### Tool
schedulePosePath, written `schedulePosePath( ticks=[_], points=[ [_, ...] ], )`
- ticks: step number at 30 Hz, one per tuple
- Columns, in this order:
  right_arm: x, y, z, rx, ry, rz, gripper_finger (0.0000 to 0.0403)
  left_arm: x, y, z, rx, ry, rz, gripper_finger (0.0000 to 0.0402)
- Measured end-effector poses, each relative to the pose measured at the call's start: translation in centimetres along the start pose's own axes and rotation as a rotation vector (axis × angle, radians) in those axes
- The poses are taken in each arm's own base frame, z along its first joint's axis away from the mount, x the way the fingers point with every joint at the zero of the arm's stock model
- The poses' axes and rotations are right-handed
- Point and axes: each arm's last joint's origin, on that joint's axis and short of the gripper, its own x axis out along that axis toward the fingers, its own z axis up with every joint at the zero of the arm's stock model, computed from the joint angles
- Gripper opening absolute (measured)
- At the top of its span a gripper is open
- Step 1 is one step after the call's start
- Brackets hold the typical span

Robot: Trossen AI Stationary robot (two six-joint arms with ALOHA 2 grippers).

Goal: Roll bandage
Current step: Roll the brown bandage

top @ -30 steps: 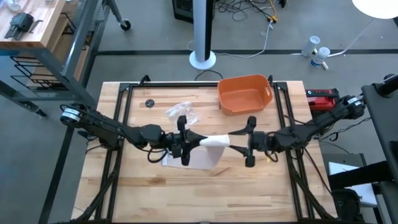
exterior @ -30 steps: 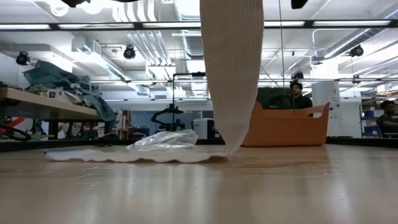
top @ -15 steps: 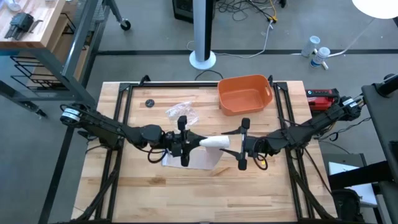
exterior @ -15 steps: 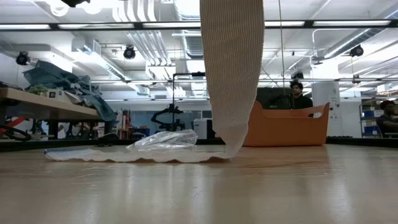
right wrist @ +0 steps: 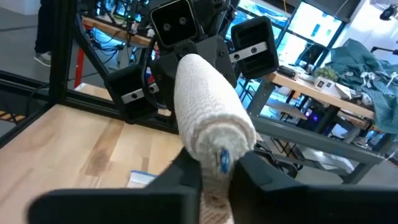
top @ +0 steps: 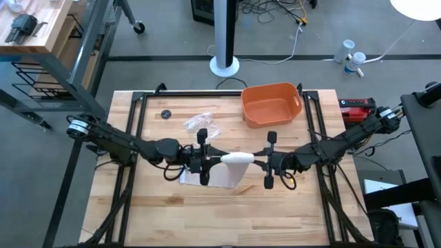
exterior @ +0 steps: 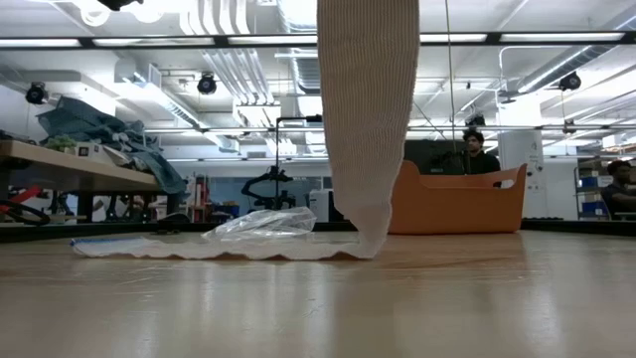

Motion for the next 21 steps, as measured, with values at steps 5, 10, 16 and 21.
schedulePosePath(
  ticks=[5, 10, 16, 21],
  points=[
    [0.0, 0.0, 0.0, 0.037, 0.005, -0.003, 0.0028, 0.0, -0.1, -0.2, -0.089, 0.019, -0.004, 0.0056],
    [0.2, -0.2, -0.2, 0.050, 0.020, -0.050, 0.0028, 0.0, 0.2, -0.5, -0.149, 0.089, 0.084, 0.0102],
    [0.8, -1.5, -1.9, 0.108, 0.050, -0.068, 0.0028, 0.1, 0.6, -1.2, -0.133, 0.154, 0.123, 0.0155],
    [0.6, -3.2, -4.2, 0.188, 0.085, -0.072, 0.0028, 0.1, 1.0, -2.4, -0.131, 0.231, 0.142, 0.0174]
  ],
)
